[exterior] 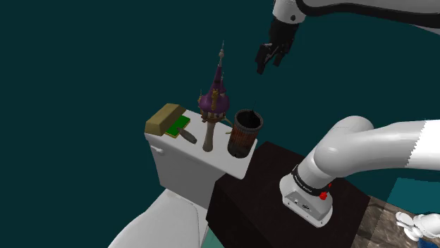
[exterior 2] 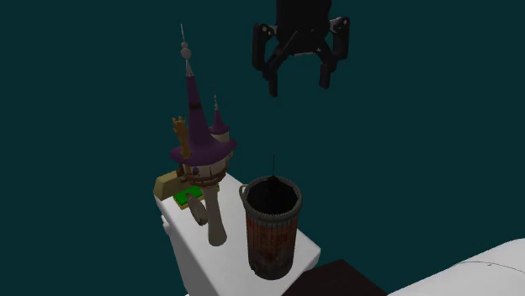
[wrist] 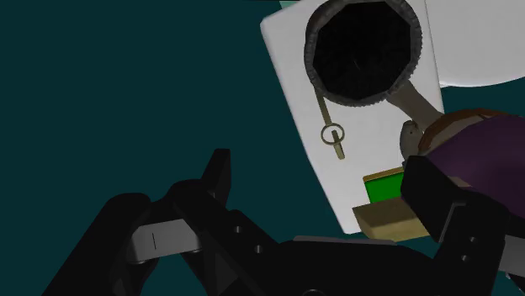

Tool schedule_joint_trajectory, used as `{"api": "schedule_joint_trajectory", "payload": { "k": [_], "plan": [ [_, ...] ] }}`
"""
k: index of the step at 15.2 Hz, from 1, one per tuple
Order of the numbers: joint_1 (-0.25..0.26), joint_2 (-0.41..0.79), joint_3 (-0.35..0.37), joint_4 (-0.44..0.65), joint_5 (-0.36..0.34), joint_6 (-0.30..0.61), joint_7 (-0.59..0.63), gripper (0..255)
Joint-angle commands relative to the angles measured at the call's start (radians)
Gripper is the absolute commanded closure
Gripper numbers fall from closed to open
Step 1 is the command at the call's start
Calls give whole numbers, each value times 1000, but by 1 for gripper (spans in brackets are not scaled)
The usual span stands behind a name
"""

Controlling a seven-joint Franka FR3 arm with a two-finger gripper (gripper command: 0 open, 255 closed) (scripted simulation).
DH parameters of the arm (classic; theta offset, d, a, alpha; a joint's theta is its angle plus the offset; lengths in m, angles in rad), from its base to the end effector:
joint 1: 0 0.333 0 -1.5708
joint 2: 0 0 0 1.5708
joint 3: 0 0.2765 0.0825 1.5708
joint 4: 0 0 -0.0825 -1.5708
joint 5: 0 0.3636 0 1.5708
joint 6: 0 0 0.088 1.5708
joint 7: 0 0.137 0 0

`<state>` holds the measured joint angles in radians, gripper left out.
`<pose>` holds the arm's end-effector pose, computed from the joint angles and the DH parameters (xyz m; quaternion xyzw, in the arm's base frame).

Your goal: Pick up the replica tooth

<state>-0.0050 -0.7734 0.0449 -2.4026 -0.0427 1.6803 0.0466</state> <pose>0.3285 0.0093 0.5173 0.9990 -0.0075 0.0266 0.0360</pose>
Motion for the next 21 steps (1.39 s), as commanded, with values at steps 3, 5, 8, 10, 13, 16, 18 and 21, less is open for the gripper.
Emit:
{"api": "schedule_joint_trajectory", "payload": {
  "k": [3,5,8,10,13,16,18,21],
  "plan": [
    [11,47,16,-18,9,55,10,0],
    [21,99,33,-31,17,111,19,0],
    [35,185,58,-43,27,193,34,0],
    [44,246,75,-44,31,246,44,0],
    [55,345,100,-38,34,323,60,0],
    [65,450,125,-20,31,395,78,0],
    [71,522,142,-3,25,440,91,0],
    [80,634,165,32,8,500,114,0]
  ]
}}
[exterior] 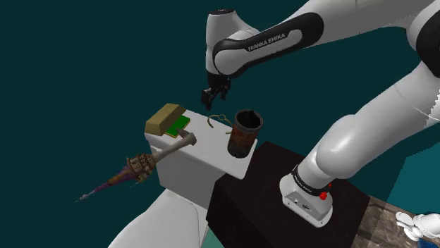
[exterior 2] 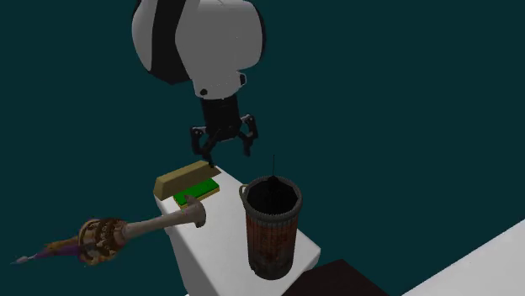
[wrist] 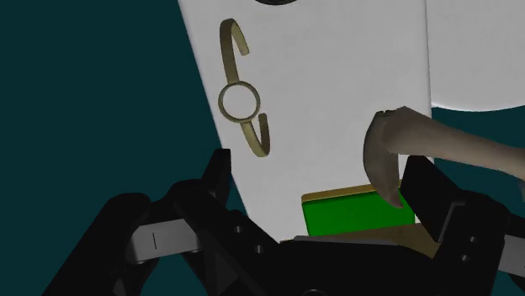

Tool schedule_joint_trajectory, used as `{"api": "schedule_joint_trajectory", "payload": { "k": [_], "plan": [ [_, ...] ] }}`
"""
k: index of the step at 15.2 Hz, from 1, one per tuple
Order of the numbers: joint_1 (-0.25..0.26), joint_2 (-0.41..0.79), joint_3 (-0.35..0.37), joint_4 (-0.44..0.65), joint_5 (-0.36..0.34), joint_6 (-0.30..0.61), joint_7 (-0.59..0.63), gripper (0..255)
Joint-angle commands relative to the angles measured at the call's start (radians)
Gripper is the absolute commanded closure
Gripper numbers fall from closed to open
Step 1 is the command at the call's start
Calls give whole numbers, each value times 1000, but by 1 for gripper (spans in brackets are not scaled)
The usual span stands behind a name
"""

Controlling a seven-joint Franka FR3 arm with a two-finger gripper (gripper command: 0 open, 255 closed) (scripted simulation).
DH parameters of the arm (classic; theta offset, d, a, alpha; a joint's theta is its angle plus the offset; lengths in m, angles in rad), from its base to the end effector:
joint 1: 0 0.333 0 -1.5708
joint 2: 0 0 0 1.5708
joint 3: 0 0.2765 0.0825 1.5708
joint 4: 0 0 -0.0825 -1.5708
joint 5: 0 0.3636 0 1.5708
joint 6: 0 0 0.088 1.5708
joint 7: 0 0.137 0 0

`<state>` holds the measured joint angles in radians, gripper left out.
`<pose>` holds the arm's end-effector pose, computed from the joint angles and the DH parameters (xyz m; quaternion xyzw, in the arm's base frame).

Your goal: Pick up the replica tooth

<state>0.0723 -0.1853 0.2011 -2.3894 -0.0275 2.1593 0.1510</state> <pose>0.4379 0.1192 0.3289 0.9970 0.0669 -0.0176 0.0341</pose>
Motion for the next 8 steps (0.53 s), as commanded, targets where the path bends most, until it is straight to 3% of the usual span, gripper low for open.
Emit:
{"api": "schedule_joint_trajectory", "payload": {
  "k": [1,8],
  "plan": [
    [6,84,16,32,-14,40,18,0],
    [42,354,47,159,-86,140,84,0]
  ]
}}
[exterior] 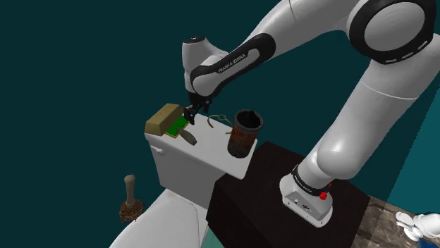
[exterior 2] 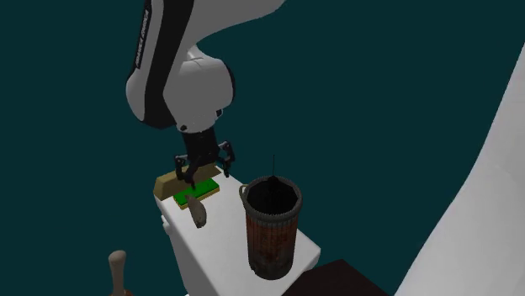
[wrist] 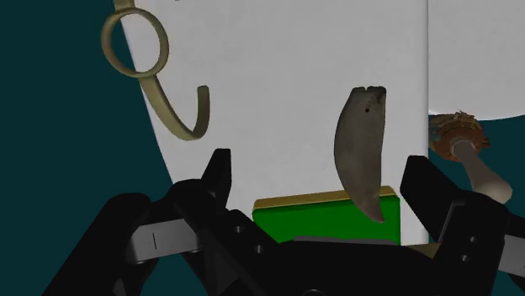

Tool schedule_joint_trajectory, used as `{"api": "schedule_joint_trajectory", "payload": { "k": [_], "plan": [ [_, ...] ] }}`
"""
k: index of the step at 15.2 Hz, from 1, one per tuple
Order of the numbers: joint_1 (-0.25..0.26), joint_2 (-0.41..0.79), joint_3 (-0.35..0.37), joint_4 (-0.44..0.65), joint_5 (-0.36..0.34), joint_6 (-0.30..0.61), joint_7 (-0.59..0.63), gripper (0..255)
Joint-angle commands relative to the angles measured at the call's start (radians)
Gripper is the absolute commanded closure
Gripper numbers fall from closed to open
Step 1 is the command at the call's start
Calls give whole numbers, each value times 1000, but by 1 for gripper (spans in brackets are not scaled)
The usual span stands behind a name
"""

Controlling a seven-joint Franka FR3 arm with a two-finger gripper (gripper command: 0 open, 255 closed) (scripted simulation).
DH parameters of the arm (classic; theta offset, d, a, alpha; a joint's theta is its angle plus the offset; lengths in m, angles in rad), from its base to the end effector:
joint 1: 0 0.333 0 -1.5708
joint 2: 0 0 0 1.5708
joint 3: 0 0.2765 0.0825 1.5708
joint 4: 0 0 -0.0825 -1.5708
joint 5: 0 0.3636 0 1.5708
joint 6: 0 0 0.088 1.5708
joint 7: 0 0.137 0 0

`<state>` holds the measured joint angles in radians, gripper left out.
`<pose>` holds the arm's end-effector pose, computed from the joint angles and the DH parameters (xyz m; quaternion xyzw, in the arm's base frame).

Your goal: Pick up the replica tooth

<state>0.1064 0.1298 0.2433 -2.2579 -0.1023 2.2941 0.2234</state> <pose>0.4725 0.1693 0.2452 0.9940 0.0982 -0.0365 0.0328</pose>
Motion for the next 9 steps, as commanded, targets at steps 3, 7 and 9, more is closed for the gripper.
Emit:
{"api": "schedule_joint_trajectory", "payload": {
  "k": [3,7,9],
  "plan": [
    [32,156,7,98,-46,32,38,0],
    [65,284,3,186,-80,51,61,0],
    [68,305,-2,186,-88,71,67,0]
  ]
}}
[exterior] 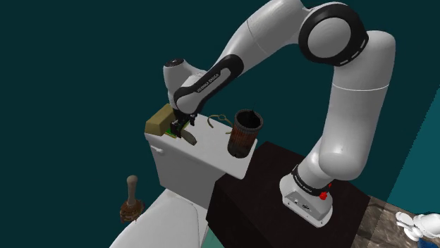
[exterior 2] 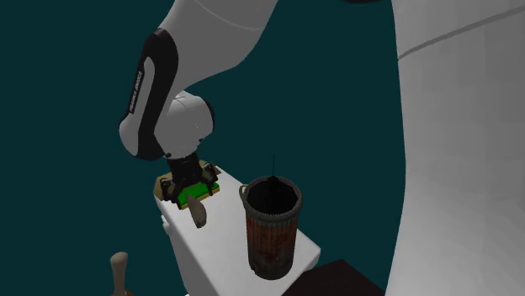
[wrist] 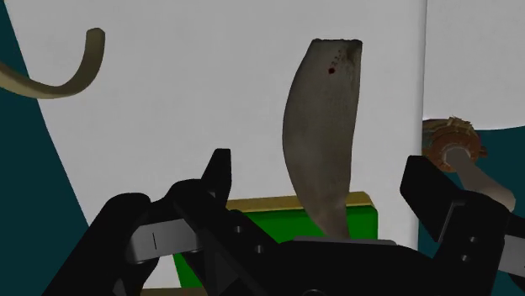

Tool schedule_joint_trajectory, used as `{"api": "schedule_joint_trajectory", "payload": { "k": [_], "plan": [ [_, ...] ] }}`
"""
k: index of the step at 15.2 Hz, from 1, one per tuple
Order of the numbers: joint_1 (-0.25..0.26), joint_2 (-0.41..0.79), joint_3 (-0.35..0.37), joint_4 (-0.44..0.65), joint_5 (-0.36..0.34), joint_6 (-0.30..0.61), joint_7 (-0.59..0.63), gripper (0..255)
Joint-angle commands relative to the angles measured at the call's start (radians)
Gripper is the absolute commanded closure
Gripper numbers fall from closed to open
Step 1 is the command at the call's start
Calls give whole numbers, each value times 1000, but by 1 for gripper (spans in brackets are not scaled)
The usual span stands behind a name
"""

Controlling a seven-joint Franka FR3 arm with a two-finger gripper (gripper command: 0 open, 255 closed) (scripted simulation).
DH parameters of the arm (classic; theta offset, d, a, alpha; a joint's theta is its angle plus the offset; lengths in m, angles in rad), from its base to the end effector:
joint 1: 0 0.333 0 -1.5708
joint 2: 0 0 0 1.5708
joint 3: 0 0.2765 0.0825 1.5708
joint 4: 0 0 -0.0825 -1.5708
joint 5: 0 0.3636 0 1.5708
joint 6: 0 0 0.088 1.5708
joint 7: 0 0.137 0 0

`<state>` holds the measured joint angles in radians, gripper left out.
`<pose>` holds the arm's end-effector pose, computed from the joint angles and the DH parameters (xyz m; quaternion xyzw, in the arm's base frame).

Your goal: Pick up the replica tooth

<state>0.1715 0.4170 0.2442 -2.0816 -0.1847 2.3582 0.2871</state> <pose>0.4961 0.2177 0.1694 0.9901 0.1263 -0.0534 0.0316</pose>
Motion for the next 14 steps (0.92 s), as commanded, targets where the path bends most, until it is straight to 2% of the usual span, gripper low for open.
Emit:
{"api": "schedule_joint_trajectory", "payload": {
  "k": [1,7,8,14],
  "plan": [
    [5,28,-5,10,-10,17,6,0],
    [14,79,-18,15,-28,62,19,0],
    [13,78,-18,13,-28,63,18,255],
    [12,78,-18,10,-29,65,18,255]
  ]
}}
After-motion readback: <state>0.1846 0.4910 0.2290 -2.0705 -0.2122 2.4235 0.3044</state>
